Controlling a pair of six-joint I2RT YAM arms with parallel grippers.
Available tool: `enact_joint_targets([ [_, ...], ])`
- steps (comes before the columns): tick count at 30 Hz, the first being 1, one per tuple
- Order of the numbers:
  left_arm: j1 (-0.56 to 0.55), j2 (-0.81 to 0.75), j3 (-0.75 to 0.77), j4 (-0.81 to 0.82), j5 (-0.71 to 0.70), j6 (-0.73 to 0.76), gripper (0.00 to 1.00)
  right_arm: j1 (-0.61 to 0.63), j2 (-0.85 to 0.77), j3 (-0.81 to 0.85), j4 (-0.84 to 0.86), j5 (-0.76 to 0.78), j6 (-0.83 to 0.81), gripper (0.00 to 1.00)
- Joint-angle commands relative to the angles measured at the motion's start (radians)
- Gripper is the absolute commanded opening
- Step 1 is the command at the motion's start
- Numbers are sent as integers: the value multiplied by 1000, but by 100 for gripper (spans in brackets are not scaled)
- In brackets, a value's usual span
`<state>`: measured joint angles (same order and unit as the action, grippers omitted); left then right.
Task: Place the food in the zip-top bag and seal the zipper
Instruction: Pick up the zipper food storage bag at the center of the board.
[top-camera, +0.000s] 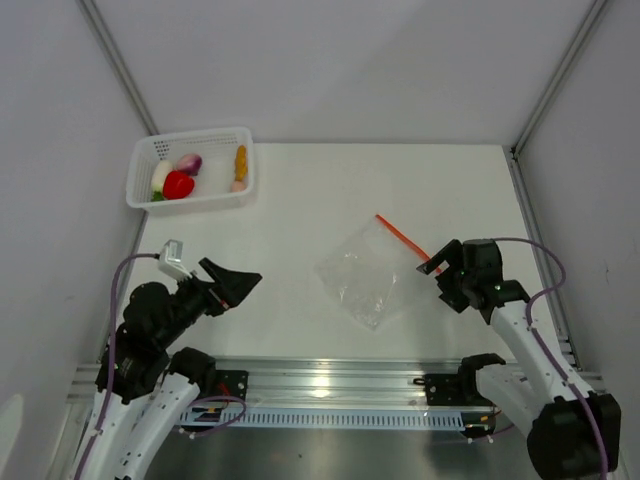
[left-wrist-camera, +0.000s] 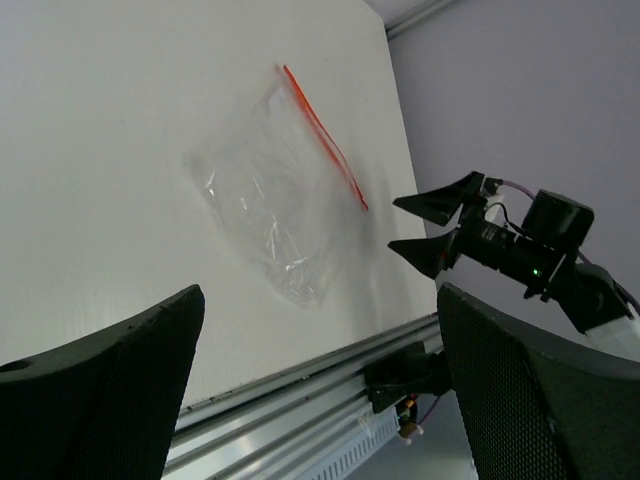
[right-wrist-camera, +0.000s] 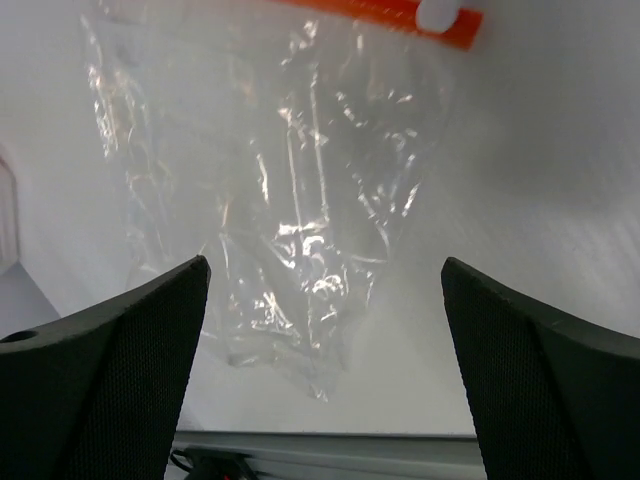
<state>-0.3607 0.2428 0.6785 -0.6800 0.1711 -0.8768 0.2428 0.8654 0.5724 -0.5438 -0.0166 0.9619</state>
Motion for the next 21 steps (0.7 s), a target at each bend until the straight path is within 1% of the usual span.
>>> enact_joint_targets([
  [1, -1, 41, -27, 40, 126, -59, 99, -147, 72, 4, 96, -187, -112, 100],
  [4, -1, 99, -20, 77, 241, 1, 100, -206, 104, -8, 103, -209, -129, 100],
  [5, -1, 116, -22, 86, 276, 10, 100, -217, 112, -20, 142, -224, -126, 99],
  [7, -1, 125, -22, 82, 281, 19, 99, -243, 136, -54, 174, -255, -117, 99],
  [8, -1, 122, -22, 85, 286, 21, 100, -266, 147, -60, 201, -255, -120, 97],
  [16, -1, 67, -4, 91, 286, 65, 99, -350, 260, -89, 292, -286, -126, 95],
  [18, -1, 73, 12, 83, 286, 75, 100, -352, 290, -109, 352, -307, -117, 95],
  [19, -1, 78, 15, 80, 288, 79, 99, -353, 303, -114, 372, -316, -115, 90],
  [21, -1, 87, 21, 83, 298, 81, 100, -355, 357, -120, 424, -339, -114, 88],
])
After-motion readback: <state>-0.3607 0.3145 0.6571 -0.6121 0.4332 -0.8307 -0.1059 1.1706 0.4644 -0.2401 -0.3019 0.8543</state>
